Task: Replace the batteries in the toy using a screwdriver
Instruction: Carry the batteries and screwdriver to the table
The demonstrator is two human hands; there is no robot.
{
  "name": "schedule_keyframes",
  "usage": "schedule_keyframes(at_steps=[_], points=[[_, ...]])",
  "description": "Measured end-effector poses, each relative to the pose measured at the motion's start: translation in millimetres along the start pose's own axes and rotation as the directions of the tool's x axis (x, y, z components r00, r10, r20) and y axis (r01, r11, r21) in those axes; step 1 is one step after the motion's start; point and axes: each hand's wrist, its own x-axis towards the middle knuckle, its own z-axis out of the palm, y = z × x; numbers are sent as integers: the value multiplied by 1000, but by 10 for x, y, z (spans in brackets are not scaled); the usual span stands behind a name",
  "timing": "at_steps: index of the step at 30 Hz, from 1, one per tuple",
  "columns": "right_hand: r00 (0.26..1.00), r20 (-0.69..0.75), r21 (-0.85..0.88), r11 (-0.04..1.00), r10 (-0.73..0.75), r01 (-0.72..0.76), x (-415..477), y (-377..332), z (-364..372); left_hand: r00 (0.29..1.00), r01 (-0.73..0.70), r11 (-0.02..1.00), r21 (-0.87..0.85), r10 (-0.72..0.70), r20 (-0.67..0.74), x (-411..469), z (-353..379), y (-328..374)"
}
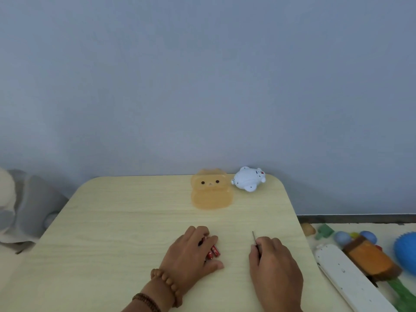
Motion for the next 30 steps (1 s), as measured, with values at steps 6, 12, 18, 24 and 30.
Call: schedule_keyframes(at_steps=[6, 12, 18, 24, 30], points=[[999, -29, -18, 1000, -23, 22, -5, -5, -1, 995, 102, 995, -21, -102, -4, -72, -34, 97], [999, -39, -13, 999, -32, 32, -11, 3, 0, 992, 105, 994, -42, -102, 71, -70, -105, 44], [999, -31, -3, 1000, -27, 27, -11, 15, 5, 988, 71, 997, -35, -66, 138, -97, -181, -61], [999, -41, 9, 1000, -30, 30, -8, 25, 3, 985, 37, 995, -96, -20, 172, -96, -185, -134], [998, -53, -9, 999, -40, 39, -20, 18, 3, 982, 40, 990, -135, -14, 187, -57, -172, -219]])
